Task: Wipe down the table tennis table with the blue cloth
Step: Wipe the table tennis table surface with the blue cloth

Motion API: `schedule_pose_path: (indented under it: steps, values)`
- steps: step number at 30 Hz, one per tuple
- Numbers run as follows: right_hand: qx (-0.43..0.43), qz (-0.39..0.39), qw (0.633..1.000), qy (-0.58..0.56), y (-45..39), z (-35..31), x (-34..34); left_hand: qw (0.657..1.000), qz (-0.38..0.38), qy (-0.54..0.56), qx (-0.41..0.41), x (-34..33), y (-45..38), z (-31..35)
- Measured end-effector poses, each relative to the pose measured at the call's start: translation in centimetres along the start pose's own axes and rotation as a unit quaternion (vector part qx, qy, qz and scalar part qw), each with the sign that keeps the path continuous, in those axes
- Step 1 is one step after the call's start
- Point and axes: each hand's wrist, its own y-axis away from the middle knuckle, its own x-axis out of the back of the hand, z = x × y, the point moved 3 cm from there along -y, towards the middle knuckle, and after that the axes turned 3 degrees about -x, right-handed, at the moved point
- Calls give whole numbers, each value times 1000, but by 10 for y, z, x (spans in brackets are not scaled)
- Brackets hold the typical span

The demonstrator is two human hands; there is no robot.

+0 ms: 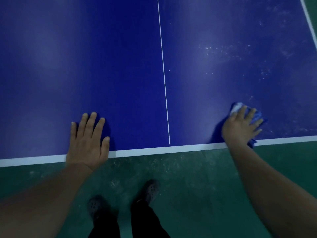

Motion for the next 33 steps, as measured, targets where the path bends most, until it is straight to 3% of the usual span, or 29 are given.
schedule_pose_path:
  steps: [3,6,8,9,11,13,15,17,18,19,21,24,28,33]
  values:
    - [163,14,986,34,80,-72,-33,1000,2,-7,2,1,0,-2]
    - [407,1,912,55,180,-118,-60,1000,8,-7,1,0,0,-4]
    - [492,-62,867,51,188,-118,-61,1000,14,-7,6,0,2,-1]
    - [494,-60,865,62,167,-109,-56,1000,16,-5,8,0,1,1]
    - [427,-7,899,95,102,-72,-45,1000,14,-4,7,1,-1,1]
    - [278,14,955,106,24,-17,-25,1000,12,-9,5,1,-2,0]
    - [112,-4,993,39,-25,30,-2,1000,13,-15,2,0,0,0]
    - [18,-5,1000,-8,-32,37,7,1000,19,-19,2,0,0,0]
    - [20,3,1000,-8,-23,25,4,1000,21,-23,2,0,0,1]
    - [59,10,998,2,-6,6,-3,999,21,-28,3,1,0,2]
    - [219,14,975,35,45,-39,-21,999,21,-42,2,2,0,3]
    - [425,-17,902,79,118,-78,-44,999,6,-52,6,3,0,5]
    - [512,-27,854,85,121,-85,-42,1000,13,-22,10,5,2,6]
    - [591,-22,800,104,100,-104,-41,998,37,23,-44,15,-20,19]
